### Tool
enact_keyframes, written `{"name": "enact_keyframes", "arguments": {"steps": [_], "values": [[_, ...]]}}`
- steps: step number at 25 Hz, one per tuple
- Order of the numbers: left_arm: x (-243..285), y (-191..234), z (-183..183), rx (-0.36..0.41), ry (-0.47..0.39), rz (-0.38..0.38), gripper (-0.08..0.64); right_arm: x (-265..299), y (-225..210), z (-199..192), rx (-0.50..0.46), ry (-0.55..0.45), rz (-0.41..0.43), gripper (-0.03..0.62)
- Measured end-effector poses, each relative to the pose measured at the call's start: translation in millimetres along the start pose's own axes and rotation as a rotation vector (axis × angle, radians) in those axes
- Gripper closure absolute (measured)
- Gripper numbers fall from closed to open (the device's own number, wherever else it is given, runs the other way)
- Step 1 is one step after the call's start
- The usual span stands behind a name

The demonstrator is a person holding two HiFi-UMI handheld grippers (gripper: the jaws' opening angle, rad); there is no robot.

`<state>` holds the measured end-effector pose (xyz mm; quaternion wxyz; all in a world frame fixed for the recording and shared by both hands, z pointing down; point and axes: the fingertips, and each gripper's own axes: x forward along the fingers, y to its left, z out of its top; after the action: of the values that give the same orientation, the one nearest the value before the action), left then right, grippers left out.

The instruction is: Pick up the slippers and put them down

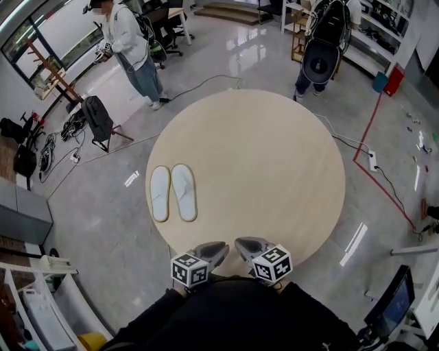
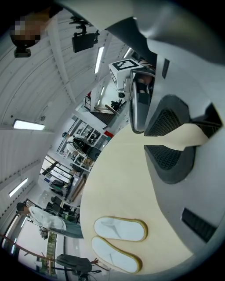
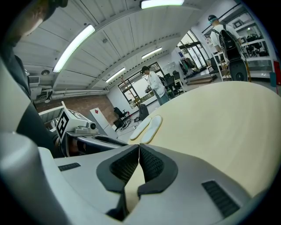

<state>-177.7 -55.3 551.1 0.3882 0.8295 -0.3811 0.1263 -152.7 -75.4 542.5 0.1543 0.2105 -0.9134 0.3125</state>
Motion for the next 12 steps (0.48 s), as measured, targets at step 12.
{"name": "enact_keyframes", "arguments": {"steps": [12], "values": [[-19.6, 34.8, 6.8, -0.028, -0.006, -0.020, 0.500, 39.0, 17.1, 2.3, -0.003, 0.030, 0.004, 0.576]]}}
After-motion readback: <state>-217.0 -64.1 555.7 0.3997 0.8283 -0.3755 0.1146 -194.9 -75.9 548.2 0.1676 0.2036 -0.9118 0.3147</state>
